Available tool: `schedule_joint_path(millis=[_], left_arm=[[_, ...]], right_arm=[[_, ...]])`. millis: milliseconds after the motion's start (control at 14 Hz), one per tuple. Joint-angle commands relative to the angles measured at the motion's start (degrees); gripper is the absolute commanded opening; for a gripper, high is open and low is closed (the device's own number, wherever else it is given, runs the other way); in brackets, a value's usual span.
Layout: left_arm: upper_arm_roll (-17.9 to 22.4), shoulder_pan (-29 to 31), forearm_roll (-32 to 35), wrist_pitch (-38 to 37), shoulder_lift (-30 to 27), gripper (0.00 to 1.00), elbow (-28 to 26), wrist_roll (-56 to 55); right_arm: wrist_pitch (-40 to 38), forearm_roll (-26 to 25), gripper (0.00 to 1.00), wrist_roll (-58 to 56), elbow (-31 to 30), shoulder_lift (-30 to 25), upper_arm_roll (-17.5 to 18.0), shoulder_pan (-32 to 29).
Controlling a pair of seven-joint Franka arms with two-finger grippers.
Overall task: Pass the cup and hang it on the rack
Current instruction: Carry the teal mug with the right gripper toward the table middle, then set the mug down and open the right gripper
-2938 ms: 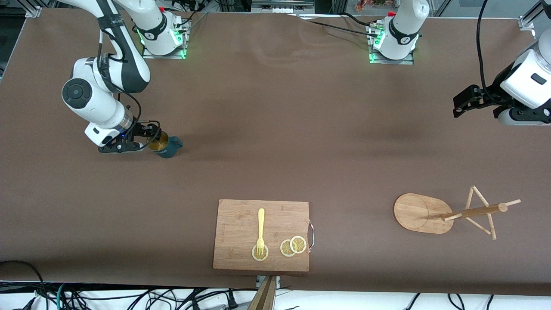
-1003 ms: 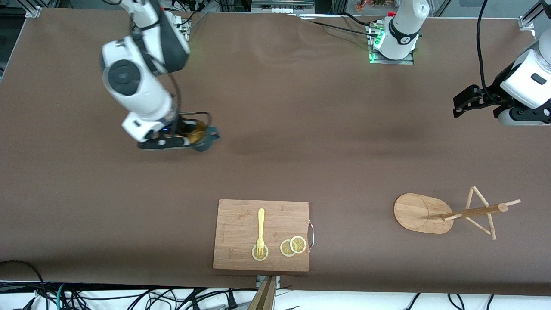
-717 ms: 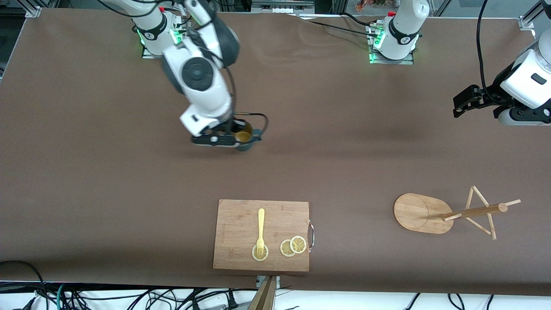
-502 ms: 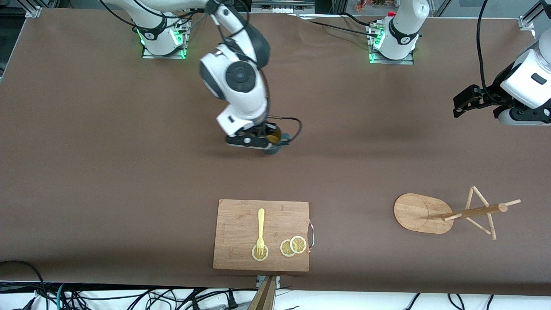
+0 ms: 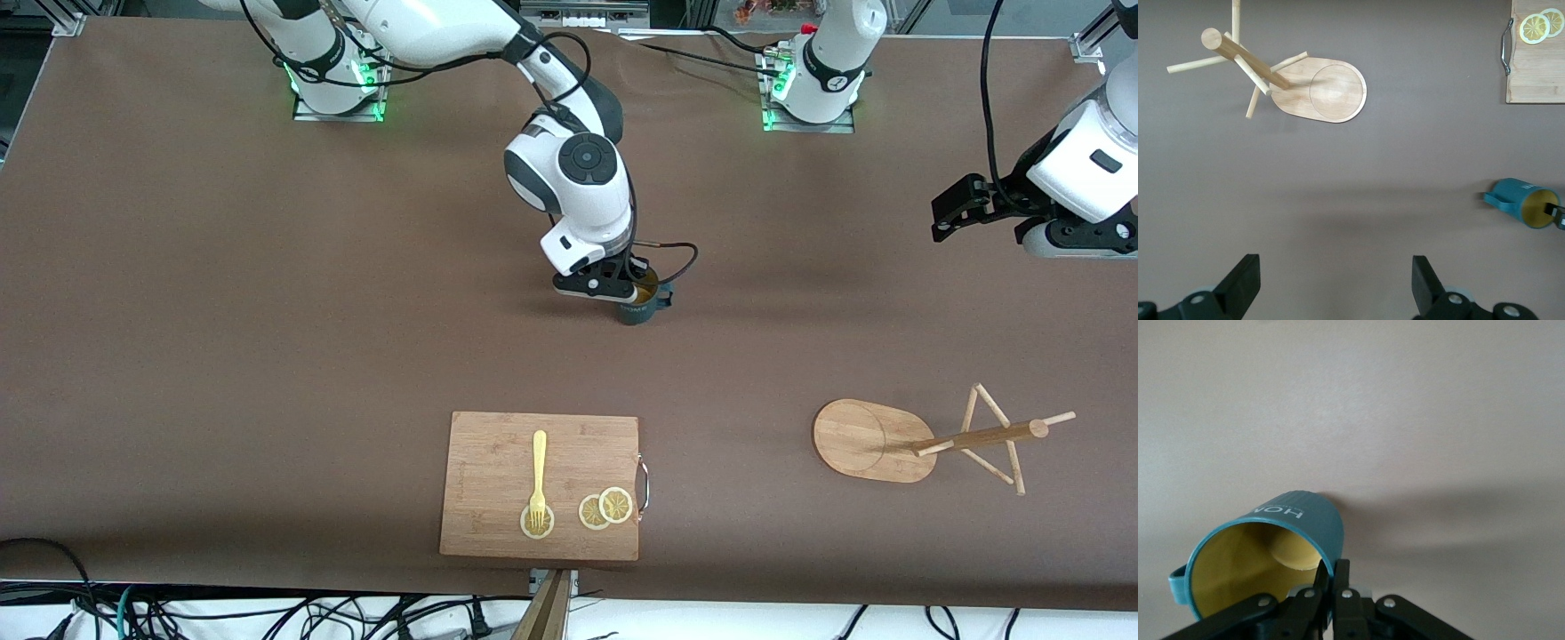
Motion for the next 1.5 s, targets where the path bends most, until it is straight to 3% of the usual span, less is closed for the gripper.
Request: schedule_joint_path(millis=[0,72,143,502,645,788,1003,1218,1433], left_arm=[[-0.1,-0.3,0.4,-0.8,0.3,1.0,1.5,0.4],[-0.1,-0.2,0.4,-0.7,0.3,1.0,1.3,0.3],[-0.1,-0.2,0.4,-0.7,0.1,1.0,1.1,0.3],[-0.2,0.4,-0.1,1.5,-0.2,1.0,-1.6,1.0],[-0.1,0.8,-0.1,9.3,-1.2,1.0,-7.9,1.1],[-0.3,1.2,-0.1,9.8,-4.7,1.0,-11.9,1.1],[-0.3,1.9,-0.1,10.2,-6.0,1.0,-18.4,1.1],[-0.4,4.6,-0.3,13.2,-11.9,1.0,-26.5,1.8],[-0.4,5.7,-2.1,23.3,-16.7,1.0,-38.1,5.2]], right_arm=[[0.7,-0.5,0.01,1.4,2.3,1.9,-0.8,0.5],[0.6,-0.5,0.4,1.3,2.3,1.8,-0.8,0.4],[0.6,-1.9,0.96,0.9,2.3,1.7,-0.9,1.0],[-5.8,-3.5,1.0,0.6,2.3,-2.3,-1.1,1.3],[-10.8,-3.8,1.0,-0.4,2.3,-7.1,-2.0,0.0],[-13.8,-3.8,1.0,-2.7,2.3,-11.0,-2.9,-1.2],[-20.8,-3.4,1.0,-8.4,2.2,-15.9,-7.9,-2.6],[-31.1,-3.4,1.0,-20.6,2.0,-18.9,-15.0,-2.8],[-32.3,-2.9,1.0,-32.7,2.0,-20.1,-23.4,-2.9]])
